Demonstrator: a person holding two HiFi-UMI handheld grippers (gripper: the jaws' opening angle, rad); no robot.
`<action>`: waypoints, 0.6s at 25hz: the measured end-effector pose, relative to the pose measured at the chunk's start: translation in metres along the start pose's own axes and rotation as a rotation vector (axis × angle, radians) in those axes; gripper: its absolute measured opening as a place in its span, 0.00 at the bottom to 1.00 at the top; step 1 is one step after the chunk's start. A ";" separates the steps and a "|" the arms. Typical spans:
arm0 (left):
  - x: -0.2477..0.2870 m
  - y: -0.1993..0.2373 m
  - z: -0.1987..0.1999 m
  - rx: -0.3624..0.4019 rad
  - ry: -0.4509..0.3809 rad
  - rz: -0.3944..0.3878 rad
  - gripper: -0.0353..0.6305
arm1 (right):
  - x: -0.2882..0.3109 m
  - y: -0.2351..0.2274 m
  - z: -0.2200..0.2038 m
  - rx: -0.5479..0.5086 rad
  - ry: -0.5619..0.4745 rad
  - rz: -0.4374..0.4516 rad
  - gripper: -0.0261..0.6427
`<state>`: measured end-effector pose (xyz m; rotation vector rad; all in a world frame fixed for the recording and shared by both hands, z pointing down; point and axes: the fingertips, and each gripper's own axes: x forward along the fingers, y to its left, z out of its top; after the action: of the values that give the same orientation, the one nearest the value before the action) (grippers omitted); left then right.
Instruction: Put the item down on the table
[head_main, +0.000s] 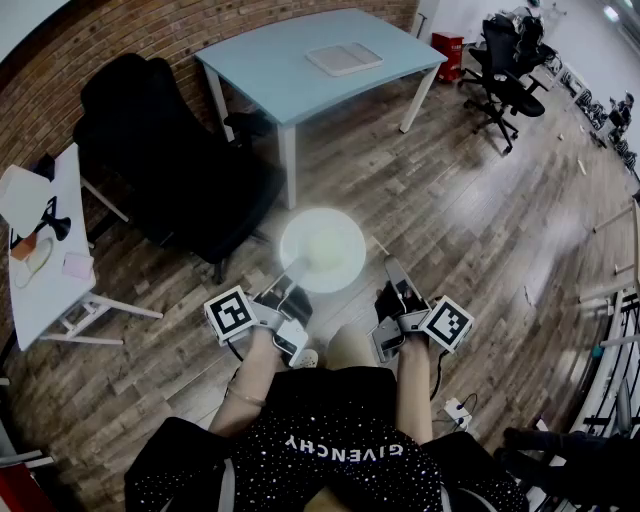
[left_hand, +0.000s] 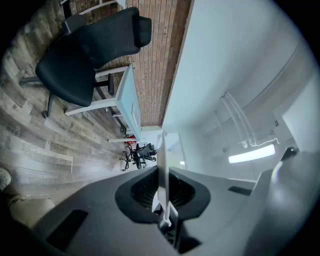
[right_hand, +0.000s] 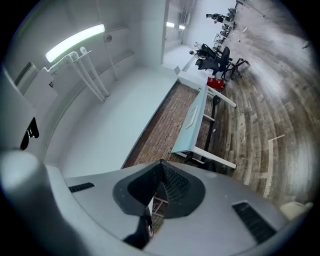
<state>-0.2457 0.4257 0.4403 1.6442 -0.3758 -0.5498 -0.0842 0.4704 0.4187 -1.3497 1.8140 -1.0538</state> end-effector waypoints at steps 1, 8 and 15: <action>0.002 0.002 0.001 -0.005 -0.004 0.004 0.10 | 0.001 -0.002 0.002 0.004 0.000 -0.003 0.06; 0.038 0.010 0.013 -0.001 -0.014 0.010 0.10 | 0.027 -0.013 0.035 0.008 -0.011 0.038 0.06; 0.111 0.020 0.049 0.029 -0.059 0.011 0.10 | 0.091 -0.050 0.092 0.011 0.027 0.036 0.06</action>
<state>-0.1795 0.3218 0.4401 1.6559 -0.4381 -0.5881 -0.0083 0.3542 0.4163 -1.2971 1.8425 -1.0663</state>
